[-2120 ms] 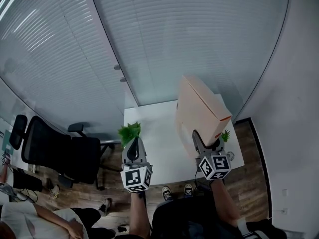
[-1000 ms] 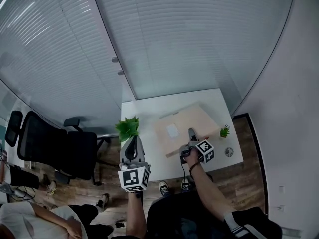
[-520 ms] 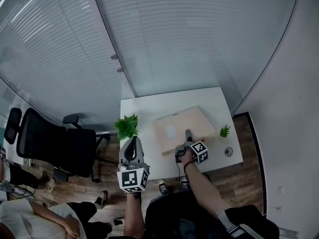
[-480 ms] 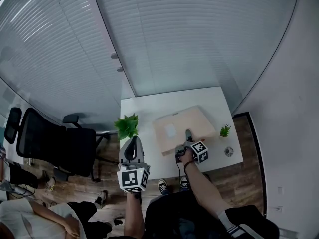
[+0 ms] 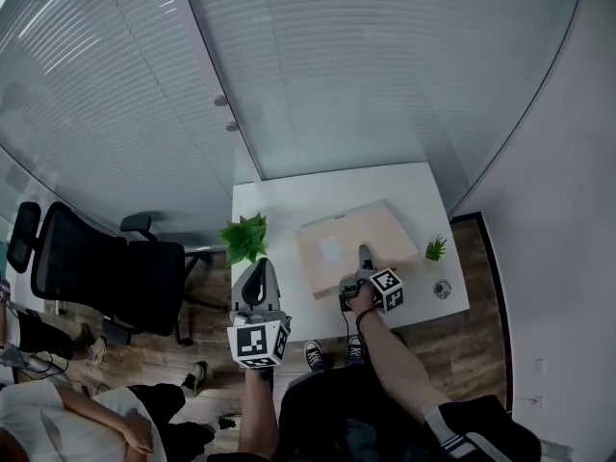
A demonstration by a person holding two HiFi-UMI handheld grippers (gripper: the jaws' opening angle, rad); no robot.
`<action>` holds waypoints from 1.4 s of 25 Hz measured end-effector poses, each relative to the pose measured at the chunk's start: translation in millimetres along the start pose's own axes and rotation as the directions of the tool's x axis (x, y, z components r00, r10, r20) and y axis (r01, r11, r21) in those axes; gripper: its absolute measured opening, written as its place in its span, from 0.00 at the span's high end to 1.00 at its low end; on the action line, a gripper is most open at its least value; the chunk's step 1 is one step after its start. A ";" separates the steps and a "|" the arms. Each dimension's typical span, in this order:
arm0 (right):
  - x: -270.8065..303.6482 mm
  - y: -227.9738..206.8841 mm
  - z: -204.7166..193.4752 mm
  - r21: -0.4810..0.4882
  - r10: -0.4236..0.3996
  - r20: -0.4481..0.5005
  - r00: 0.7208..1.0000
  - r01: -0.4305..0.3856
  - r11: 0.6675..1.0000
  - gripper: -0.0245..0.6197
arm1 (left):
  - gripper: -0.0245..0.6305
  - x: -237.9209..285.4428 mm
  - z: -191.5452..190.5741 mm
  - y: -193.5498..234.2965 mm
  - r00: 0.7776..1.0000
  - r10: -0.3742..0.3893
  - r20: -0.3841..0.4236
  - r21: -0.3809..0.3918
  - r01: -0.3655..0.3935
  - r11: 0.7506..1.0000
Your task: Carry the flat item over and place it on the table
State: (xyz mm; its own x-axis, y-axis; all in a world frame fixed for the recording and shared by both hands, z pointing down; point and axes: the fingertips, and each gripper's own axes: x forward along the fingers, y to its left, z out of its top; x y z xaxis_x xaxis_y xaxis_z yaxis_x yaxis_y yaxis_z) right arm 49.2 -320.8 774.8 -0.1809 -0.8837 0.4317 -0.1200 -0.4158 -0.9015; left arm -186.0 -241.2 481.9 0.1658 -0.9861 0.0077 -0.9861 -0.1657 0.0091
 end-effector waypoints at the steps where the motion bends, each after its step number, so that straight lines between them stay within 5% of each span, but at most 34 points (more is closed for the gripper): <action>1: -2.4 -1.0 0.6 0.004 -0.011 0.001 1.000 0.011 1.000 0.27 | 0.96 -0.3 -0.1 -0.3 1.000 -0.001 0.001 -0.002 0.001 1.000; 5: -11.6 -5.7 1.6 0.005 -0.062 -0.001 0.998 0.062 0.998 0.27 | 0.96 -2.1 -1.2 -0.9 1.000 -0.002 0.004 -0.011 0.002 1.000; 7: -12.9 -7.1 -0.8 0.000 -0.080 -0.021 0.997 0.081 0.997 0.15 | 0.96 -1.9 -1.4 -2.1 1.000 -0.005 0.005 -0.014 0.005 1.000; 12: -21.2 -28.3 -2.0 -0.003 -0.186 -0.038 0.982 0.186 0.982 0.15 | 0.96 -3.1 -1.4 -5.8 1.000 -0.014 0.011 -0.021 0.014 1.000; 15: -25.6 -37.7 -4.8 0.040 -0.204 -0.065 0.977 0.207 0.978 0.00 | 0.96 -5.9 -2.0 -4.9 1.000 -0.010 0.010 -0.028 0.010 1.000; 23: -41.7 -48.5 -4.6 0.002 -0.334 -0.074 0.940 0.335 0.942 0.00 | 0.96 -4.7 -2.1 -4.5 1.000 -0.013 0.013 -0.032 0.014 0.999; 35: -52.7 33.1 -9.0 0.042 -0.075 -0.102 0.992 0.080 0.996 0.03 | 0.96 -4.9 -1.7 -7.8 1.000 -0.024 0.018 -0.032 0.024 0.999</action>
State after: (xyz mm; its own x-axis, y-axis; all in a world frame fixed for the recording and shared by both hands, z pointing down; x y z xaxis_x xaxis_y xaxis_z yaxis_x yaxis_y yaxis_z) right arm 46.0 -286.1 722.5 -0.2700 -0.8234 0.4990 -0.0926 -0.4937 -0.8647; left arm -179.1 -235.1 483.5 0.1891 -0.9819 -0.0102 -0.9810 -0.1894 0.0416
